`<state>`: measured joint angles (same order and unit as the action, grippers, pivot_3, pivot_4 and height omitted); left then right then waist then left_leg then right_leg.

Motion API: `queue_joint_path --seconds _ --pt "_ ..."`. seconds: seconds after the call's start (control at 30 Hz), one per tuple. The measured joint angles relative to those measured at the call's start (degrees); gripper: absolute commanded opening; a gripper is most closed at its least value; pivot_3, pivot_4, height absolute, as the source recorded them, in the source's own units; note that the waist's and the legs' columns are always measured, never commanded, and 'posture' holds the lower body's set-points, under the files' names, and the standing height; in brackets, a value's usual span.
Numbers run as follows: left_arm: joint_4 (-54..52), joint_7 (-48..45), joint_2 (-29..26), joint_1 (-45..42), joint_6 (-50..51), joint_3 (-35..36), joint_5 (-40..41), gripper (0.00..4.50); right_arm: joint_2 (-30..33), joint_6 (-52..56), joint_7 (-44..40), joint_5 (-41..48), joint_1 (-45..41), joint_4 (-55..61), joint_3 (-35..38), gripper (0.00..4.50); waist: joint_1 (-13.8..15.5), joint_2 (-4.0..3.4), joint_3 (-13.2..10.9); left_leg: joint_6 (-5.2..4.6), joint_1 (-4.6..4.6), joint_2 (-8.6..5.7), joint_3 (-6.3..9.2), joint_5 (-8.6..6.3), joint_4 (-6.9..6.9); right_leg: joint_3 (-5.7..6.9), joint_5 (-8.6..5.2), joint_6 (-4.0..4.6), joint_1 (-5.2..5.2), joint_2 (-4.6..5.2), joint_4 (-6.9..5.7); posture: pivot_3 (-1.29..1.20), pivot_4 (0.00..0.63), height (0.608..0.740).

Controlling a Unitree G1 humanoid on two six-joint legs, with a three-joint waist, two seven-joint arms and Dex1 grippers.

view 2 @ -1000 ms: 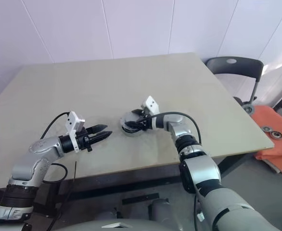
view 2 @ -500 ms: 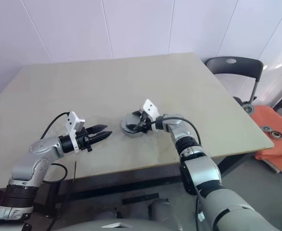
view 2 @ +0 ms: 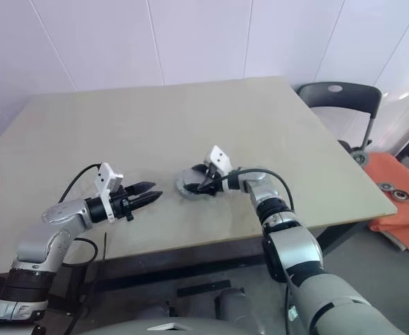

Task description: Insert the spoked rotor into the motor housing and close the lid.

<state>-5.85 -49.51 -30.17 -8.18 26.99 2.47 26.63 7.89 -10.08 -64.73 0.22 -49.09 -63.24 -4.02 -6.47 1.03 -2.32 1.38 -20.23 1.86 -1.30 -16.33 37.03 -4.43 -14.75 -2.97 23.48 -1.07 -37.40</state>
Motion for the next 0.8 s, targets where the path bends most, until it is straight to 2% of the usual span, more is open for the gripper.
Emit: queue_joint_path --seconds 0.8 --pt "0.0 0.0 0.0 0.1 0.0 0.0 0.0 2.12 -0.7 -1.2 3.7 0.3 0.1 0.0 -0.1 3.24 -0.6 0.0 0.0 0.0 -0.02 -0.01 0.01 0.0 0.03 0.0 0.02 -0.03 0.0 0.02 0.0 0.0 0.0 0.74"
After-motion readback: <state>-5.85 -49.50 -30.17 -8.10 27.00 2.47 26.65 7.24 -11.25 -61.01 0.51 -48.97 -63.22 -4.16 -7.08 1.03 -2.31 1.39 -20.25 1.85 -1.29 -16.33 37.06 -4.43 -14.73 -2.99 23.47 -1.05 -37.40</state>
